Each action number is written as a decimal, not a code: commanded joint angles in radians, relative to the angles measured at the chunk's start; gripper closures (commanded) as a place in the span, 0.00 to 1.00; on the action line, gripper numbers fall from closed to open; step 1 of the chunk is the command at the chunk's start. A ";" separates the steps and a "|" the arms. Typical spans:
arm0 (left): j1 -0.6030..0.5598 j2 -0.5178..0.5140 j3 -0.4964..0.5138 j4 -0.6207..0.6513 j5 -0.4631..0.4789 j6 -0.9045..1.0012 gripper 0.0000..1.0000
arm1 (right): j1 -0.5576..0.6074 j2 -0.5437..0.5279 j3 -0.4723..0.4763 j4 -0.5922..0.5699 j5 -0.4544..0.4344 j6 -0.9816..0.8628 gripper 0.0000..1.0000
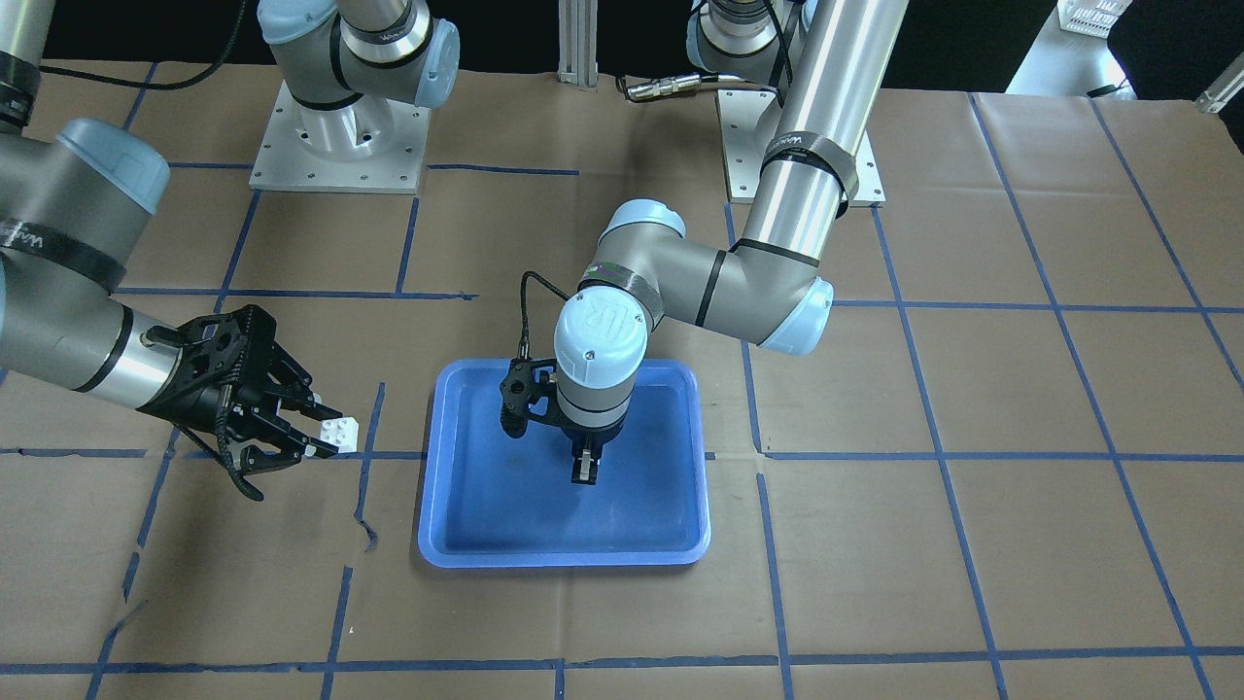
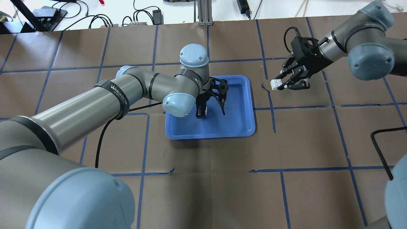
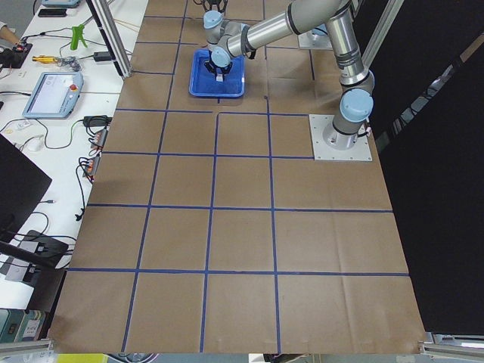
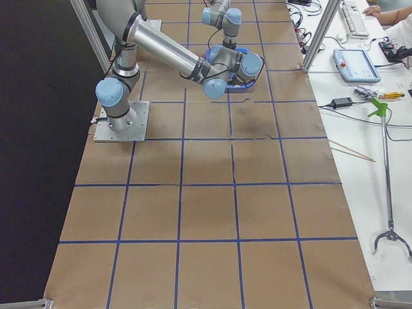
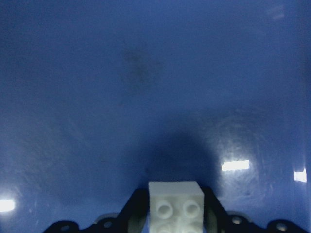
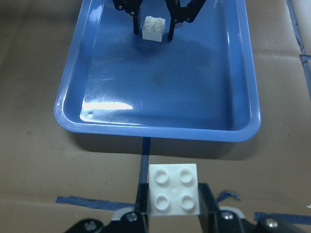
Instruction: Assemble white blocks and place on blue tray
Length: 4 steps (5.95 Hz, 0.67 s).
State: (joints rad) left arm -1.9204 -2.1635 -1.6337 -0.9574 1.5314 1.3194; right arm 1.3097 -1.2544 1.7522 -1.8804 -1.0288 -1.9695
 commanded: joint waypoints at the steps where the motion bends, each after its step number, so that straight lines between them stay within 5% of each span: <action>1: 0.000 0.013 0.012 -0.015 0.007 -0.012 0.01 | 0.005 0.000 0.003 -0.019 0.006 0.004 0.69; 4: 0.091 0.224 0.049 -0.310 0.012 -0.031 0.01 | 0.008 0.003 0.009 -0.026 0.078 0.027 0.69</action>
State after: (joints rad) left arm -1.8837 -2.0240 -1.5916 -1.1532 1.5426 1.2977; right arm 1.3173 -1.2531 1.7600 -1.9049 -0.9779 -1.9530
